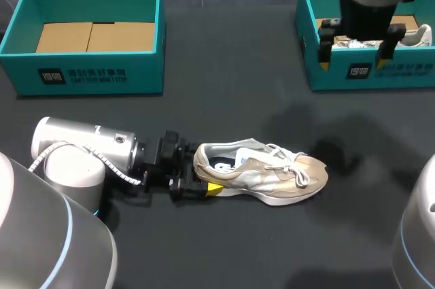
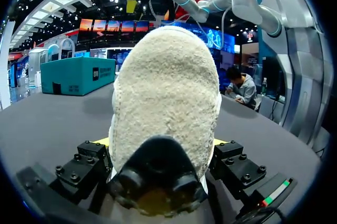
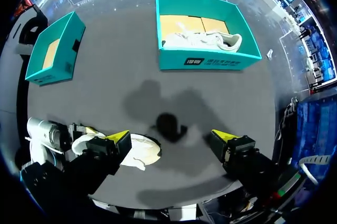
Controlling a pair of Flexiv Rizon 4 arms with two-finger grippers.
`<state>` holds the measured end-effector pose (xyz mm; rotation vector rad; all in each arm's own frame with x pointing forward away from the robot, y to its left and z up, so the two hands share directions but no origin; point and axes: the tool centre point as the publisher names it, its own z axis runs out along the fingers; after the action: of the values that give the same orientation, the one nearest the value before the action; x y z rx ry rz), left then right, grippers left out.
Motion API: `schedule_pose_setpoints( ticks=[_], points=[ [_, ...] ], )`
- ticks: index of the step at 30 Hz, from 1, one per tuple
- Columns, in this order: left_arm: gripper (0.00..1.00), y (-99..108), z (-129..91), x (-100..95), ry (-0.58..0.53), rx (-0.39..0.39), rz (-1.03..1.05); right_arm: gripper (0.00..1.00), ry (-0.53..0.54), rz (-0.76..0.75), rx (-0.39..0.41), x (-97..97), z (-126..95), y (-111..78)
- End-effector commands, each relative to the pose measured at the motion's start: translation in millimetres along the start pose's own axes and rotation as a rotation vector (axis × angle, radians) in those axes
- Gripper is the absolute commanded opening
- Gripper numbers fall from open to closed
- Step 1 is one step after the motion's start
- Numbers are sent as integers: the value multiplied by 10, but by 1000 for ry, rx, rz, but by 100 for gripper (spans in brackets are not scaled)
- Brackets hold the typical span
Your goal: Take the shoe out of the shoebox, open the shoe tongue, remove and reinsert the insole, then place the shoe into the shoebox
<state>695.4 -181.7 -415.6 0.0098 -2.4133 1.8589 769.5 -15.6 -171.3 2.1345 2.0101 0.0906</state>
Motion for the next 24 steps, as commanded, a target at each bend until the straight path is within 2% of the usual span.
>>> schedule_pose_setpoints(
  ticks=[1, 9, 24],
  points=[
    [0, 34, 27, -3, -3, -2, 0, 100, -84, 4, -24, 421, -13, -190],
    [0, 34, 27, -3, -3, -2, 0, 100, -136, 33, 5, 839, 53, -413],
    [0, 34, 27, -3, -3, -2, 0, 100, -234, 105, 57, 1201, 195, -763]
  ],
)
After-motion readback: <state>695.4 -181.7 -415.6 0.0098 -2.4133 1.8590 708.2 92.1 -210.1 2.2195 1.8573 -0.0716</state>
